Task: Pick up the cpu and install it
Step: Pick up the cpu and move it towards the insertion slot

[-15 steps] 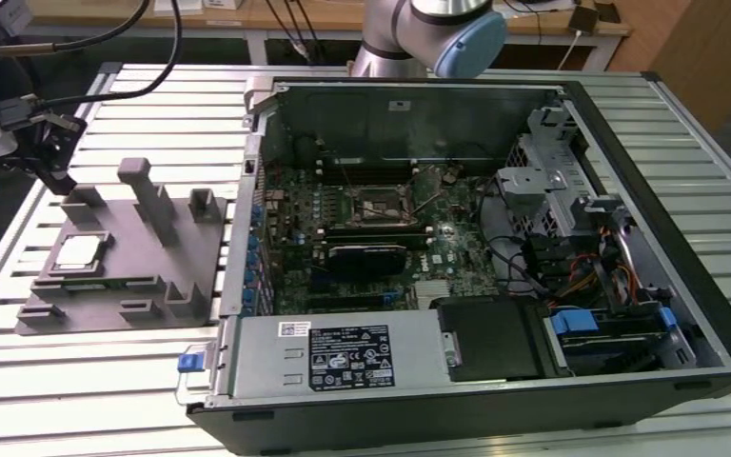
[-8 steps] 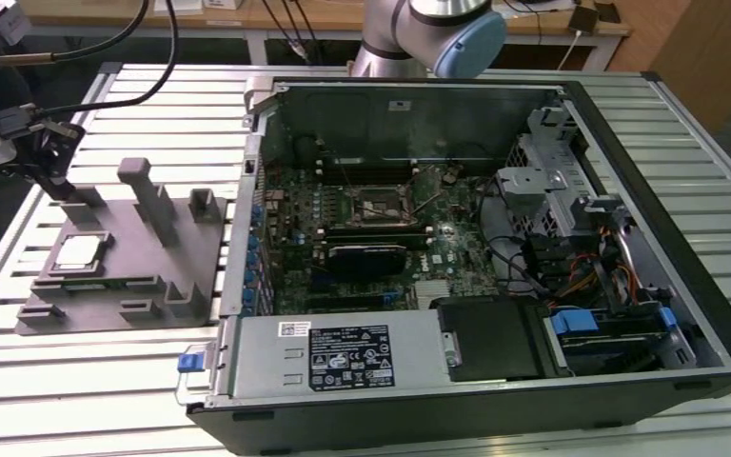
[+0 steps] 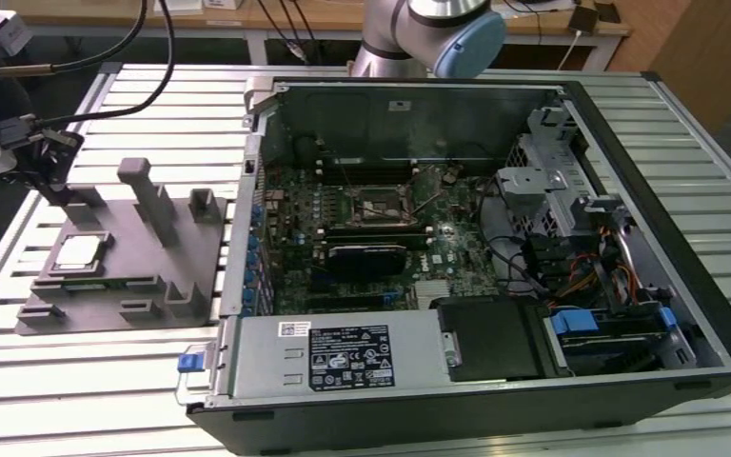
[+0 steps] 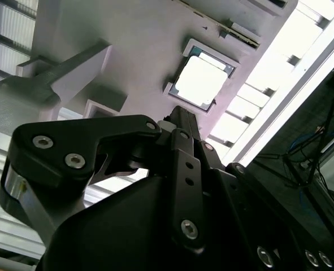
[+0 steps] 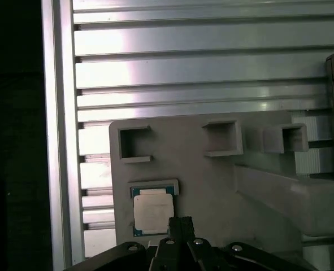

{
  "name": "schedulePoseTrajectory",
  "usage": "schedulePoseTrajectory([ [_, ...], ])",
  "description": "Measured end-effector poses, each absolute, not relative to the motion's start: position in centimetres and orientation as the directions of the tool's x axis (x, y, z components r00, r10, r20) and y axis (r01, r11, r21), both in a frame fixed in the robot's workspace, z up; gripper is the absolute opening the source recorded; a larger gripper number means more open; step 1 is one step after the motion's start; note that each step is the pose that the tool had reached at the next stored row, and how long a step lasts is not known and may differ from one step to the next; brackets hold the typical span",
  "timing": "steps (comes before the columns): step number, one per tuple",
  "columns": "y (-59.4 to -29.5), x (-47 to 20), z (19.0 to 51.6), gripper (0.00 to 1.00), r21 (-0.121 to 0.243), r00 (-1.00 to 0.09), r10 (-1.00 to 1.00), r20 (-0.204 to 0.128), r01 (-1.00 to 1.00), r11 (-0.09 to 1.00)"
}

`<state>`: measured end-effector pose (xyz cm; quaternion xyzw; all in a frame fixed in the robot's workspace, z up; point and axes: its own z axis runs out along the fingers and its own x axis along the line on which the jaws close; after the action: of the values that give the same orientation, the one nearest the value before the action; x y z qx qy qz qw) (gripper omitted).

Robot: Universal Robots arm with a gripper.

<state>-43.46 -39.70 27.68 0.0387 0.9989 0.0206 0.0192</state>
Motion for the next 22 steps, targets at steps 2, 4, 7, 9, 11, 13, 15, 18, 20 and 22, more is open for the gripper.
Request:
schedulePoseTrajectory([
  [2,-39.7,-43.6,27.4,0.11,0.043,-0.996,0.078,-0.037,0.076,0.996],
  [4,-39.7,-43.6,27.0,0.11,0.043,-0.996,0.078,-0.037,0.077,0.996],
  [7,-39.7,-43.7,26.5,0.11,0.043,-0.996,0.078,-0.037,0.076,0.996],
  [9,-39.7,-43.7,26.1,0.11,0.043,-0.996,0.078,-0.037,0.076,0.996],
  [11,-39.8,-43.8,25.8,0.11,0.042,-0.996,0.078,-0.036,0.077,0.996],
  [13,-39.8,-44.0,25.5,0.11,0.042,-0.996,0.078,-0.037,0.076,0.996],
  [15,-39.9,-44.1,25.3,0.11,0.042,-0.996,0.078,-0.036,0.076,0.996],
  [18,-40.0,-44.3,24.8,0.11,0.043,-0.996,0.078,-0.037,0.077,0.996],
  [20,-40.1,-44.3,24.5,0.11,0.042,-0.996,0.078,-0.037,0.076,0.996],
  [22,-40.2,-44.4,24.3,0.11,0.043,-0.996,0.078,-0.037,0.076,0.996],
])
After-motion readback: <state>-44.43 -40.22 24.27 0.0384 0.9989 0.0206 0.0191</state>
